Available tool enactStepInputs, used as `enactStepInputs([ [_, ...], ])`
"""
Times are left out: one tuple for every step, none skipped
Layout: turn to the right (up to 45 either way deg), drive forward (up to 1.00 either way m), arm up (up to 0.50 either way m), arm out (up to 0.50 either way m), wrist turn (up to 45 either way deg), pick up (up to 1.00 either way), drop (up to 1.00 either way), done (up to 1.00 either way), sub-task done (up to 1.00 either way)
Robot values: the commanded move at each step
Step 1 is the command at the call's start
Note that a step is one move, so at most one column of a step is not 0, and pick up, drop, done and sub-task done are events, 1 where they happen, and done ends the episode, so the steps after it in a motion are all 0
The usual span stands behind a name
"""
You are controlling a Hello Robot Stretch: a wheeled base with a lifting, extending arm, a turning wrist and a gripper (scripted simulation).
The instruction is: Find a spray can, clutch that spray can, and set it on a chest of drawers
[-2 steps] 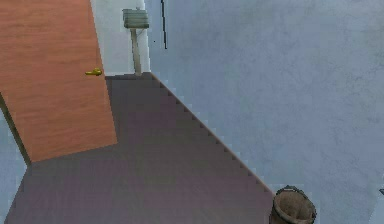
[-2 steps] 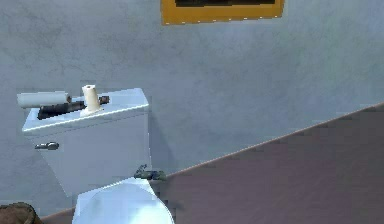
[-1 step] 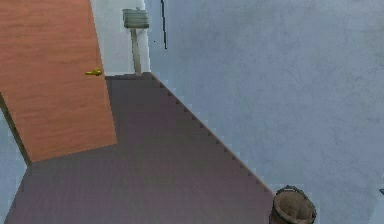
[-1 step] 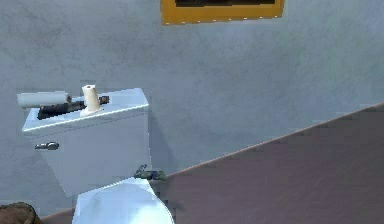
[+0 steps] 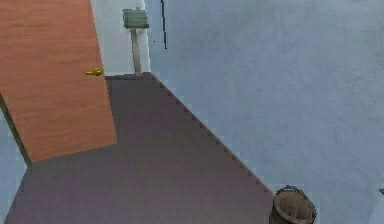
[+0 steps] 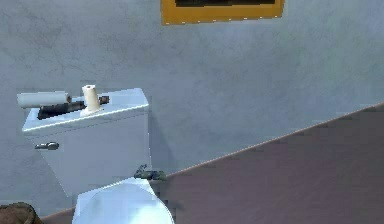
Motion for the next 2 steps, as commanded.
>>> enactStepInputs([
  [0.0,0.0,0.0,0.46,0.0,0.0,0.0,0.0,0.0],
  [0.0,0.0,0.0,0.0,45.0,0.0,0.0,0.0,0.0],
])
